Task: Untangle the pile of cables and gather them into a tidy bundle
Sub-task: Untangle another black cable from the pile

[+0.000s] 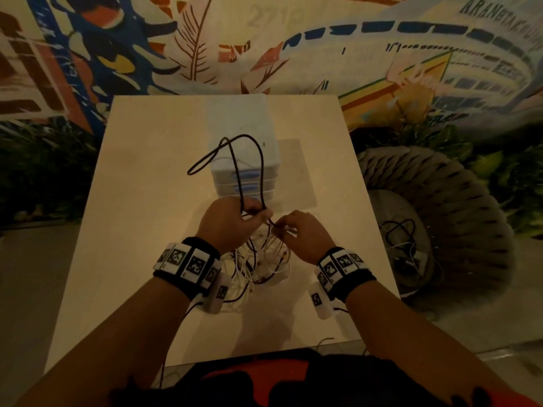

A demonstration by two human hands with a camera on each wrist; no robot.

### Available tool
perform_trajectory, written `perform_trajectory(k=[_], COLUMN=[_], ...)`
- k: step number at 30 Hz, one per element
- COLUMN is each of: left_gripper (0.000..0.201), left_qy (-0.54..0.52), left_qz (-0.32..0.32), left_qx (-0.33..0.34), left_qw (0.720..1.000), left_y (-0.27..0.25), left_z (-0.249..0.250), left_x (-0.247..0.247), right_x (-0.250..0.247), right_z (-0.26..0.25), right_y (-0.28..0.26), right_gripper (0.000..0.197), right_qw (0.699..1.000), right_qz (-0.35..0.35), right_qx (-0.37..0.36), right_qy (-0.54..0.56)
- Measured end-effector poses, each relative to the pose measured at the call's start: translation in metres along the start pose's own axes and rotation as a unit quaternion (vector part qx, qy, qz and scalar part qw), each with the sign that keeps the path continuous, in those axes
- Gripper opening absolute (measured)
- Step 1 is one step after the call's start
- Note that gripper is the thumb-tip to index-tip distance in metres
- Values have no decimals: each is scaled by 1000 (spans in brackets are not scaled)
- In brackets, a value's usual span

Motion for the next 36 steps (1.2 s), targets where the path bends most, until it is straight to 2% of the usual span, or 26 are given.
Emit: perform_trajectory(k=[2, 5, 7, 8, 10, 12, 14, 17, 21, 23, 25, 27, 28, 29, 31, 34, 36], left_gripper=[17, 15, 18, 20, 21, 15, 7, 10, 17, 20, 20, 16, 12, 9, 9, 24, 31], left_qy=[-8, -3, -9, -18, -28, -25, -20, -39, -20, -16, -32, -55, -63, -63, -36, 56, 82], left_qz=[5, 24, 42, 55, 78, 83, 73, 86, 104, 104, 87, 35, 7, -10, -16, -25, -22], left_qx=[-4, 3, -20, -40, -75, -87, -74, -71, -59, -50, -38, -23, -16, -10, -13, -55, -89], left_qw=[1000, 1000, 999, 998, 994, 992, 994, 993, 993, 993, 995, 998, 998, 998, 999, 997, 992], left_y=[-1, -3, -5, -6, -9, -12, -16, -18, -19, -19, -19, -19, -19, -19, -17, -15, -17], left_z=[-1, -3, -8, -12, -20, -25, -23, -22, -17, -14, -8, 0, 5, 8, 4, -19, -36], left_x=[-3, -9, -11, -12, -12, -13, -14, -17, -21, -23, -26, -28, -30, -33, -42, -60, -74], right_x=[-3, -8, -12, -13, -13, -10, -6, 3, 3, 3, 3, 2, -1, -4, -14, -41, -55], right_z=[0, -4, -7, -7, -1, 9, 22, 32, 24, 12, -8, -25, -30, -30, -16, 25, 54], right_y=[2, 8, 13, 14, 10, 4, 1, -5, -11, -10, -9, -8, -6, -2, 5, 9, 4], right_gripper=[27, 24, 24, 23, 22, 23, 18, 18, 45, 51, 44, 25, 11, 9, 21, 15, 23], right_qw=[998, 998, 996, 995, 989, 981, 990, 995, 996, 993, 988, 986, 985, 984, 969, 889, 859], right_qz=[5, -55, -88, -97, -96, -65, -28, -48, 14, -1, -59, -75, -62, -43, 29, 198, 262], right_qx=[-26, -12, -6, -4, 24, 54, 68, 86, 43, 7, -8, -30, -36, -35, 13, 128, 180], right_qy=[-57, -31, -19, -1, 107, 174, 116, 24, 76, 115, 146, 148, 154, 172, 247, 393, 401])
Point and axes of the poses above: each hand's wrist, its own y-axis towards the middle knuckle, its own x-axis out of the palm, z = x × y, the point moved 4 cm from there along y, towards the middle knuckle, and after that the axes turned 2 degrees about -x, right-handed, at the moved point
